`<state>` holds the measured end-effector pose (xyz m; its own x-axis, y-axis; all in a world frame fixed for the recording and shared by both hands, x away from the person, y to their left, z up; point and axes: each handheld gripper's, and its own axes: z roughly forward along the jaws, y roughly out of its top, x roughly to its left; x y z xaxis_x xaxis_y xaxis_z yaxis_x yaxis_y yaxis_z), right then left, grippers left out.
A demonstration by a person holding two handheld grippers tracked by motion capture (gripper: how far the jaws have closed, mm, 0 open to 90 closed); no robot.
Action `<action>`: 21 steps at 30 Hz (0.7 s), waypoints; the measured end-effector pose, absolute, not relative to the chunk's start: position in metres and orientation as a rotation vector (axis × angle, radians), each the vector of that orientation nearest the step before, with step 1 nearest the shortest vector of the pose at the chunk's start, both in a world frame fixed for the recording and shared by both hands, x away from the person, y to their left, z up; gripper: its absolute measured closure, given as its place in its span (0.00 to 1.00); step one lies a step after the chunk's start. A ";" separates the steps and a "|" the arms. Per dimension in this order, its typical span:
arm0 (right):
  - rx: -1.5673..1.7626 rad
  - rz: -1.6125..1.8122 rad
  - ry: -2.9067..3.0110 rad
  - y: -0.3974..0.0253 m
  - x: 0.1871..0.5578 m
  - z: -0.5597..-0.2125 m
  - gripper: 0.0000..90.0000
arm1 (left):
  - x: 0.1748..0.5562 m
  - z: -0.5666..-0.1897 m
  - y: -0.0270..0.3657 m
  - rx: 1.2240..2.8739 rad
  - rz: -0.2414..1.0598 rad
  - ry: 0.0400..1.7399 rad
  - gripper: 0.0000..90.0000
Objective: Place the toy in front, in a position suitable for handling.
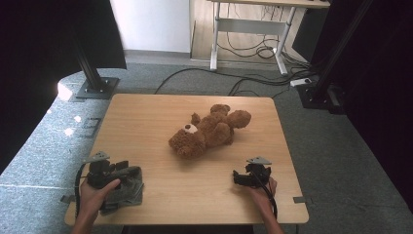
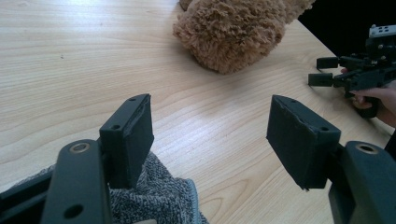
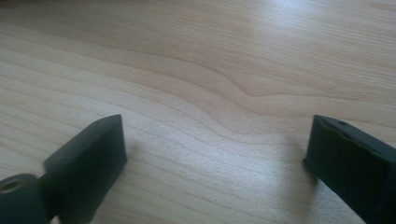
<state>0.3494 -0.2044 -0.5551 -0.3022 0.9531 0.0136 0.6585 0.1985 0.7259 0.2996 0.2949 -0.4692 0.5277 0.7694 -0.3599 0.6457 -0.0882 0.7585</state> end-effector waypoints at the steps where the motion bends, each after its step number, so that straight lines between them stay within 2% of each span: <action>1: 1.501 0.890 2.031 -0.205 0.349 -0.555 0.10 | 0.300 -0.470 0.294 1.801 0.159 1.179 0.34; 7: 1.501 0.957 2.011 -0.207 0.345 -0.549 0.17 | 0.299 -0.471 0.293 1.802 0.153 1.179 0.35; 14: 1.390 1.132 1.968 -0.204 0.342 -0.522 0.24 | 0.296 -0.465 0.292 1.782 0.143 1.157 0.35; 21: 1.278 1.205 1.968 -0.178 0.372 -0.491 0.25 | 0.296 -0.466 0.291 1.765 0.158 1.157 0.35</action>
<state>0.3718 -0.1780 -0.4914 -0.4357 0.8984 0.0549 0.4572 0.1684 0.8733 0.2959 0.2908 -0.4665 0.5376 0.7564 -0.3726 0.6287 -0.0650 0.7749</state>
